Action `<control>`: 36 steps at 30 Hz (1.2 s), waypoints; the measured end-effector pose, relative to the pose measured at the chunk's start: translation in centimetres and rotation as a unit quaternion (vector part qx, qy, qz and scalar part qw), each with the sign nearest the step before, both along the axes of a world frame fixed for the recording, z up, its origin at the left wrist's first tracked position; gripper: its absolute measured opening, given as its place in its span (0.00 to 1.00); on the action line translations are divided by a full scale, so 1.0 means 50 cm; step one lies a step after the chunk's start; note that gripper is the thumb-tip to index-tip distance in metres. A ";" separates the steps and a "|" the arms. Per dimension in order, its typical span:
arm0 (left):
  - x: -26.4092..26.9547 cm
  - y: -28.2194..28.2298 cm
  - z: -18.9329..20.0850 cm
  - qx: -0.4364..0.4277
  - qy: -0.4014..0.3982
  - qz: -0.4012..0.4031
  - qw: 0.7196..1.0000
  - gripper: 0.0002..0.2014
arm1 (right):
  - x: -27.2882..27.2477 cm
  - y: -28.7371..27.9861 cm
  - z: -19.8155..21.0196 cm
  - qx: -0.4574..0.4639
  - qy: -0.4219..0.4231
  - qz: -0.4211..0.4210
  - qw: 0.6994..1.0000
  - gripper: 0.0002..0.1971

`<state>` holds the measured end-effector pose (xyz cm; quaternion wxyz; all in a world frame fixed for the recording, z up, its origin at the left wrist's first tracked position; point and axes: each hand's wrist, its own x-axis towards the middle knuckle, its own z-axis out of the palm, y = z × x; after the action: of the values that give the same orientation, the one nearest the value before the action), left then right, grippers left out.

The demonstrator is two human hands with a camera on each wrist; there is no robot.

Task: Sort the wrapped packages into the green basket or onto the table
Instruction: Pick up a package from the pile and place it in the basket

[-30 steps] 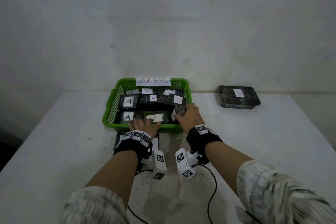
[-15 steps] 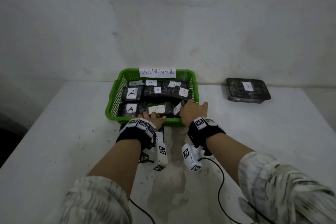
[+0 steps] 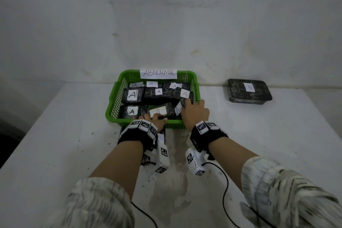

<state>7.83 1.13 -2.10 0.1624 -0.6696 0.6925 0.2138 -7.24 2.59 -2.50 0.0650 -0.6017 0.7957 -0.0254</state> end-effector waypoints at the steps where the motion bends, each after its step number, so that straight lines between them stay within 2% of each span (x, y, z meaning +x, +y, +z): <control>1: 0.000 0.001 0.002 0.000 -0.001 0.000 1.000 0.30 | 0.000 0.000 0.002 -0.010 -0.004 -0.005 1.000 0.17; 6: -0.006 0.008 0.001 -0.023 -0.007 0.002 1.000 0.29 | -0.006 -0.002 0.005 -0.058 0.003 -0.009 0.998 0.19; 11: 0.000 0.002 0.002 -0.008 -0.002 -0.005 1.000 0.31 | -0.015 0.001 0.002 -0.073 0.070 0.055 0.993 0.18; 16: 0.001 0.000 -0.008 -0.015 -0.002 -0.004 1.000 0.31 | -0.023 -0.005 0.015 -0.090 0.011 -0.028 0.995 0.19; 19: -0.002 0.006 -0.021 -0.046 0.022 0.011 0.999 0.30 | -0.017 -0.006 0.013 -0.092 0.020 -0.003 0.996 0.20; 22: -0.005 0.018 -0.030 -0.065 0.058 0.021 0.996 0.29 | -0.004 -0.001 0.000 -0.080 0.046 0.032 0.995 0.20; 26: -0.001 0.028 -0.034 -0.090 0.066 0.019 0.994 0.29 | -0.005 0.007 -0.018 -0.059 0.069 0.030 0.995 0.16; 31: -0.002 0.028 -0.036 -0.091 0.072 0.021 0.993 0.29 | -0.021 0.001 -0.027 -0.069 0.031 0.050 0.996 0.18; 36: -0.004 0.029 -0.034 -0.090 0.069 0.020 0.993 0.29 | -0.039 -0.028 -0.008 -0.016 0.029 0.058 0.998 0.11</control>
<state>7.64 2.59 -3.80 0.0488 -0.6787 0.7051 0.1996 -9.19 1.18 -2.92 0.0333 -0.6486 0.7602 -0.0165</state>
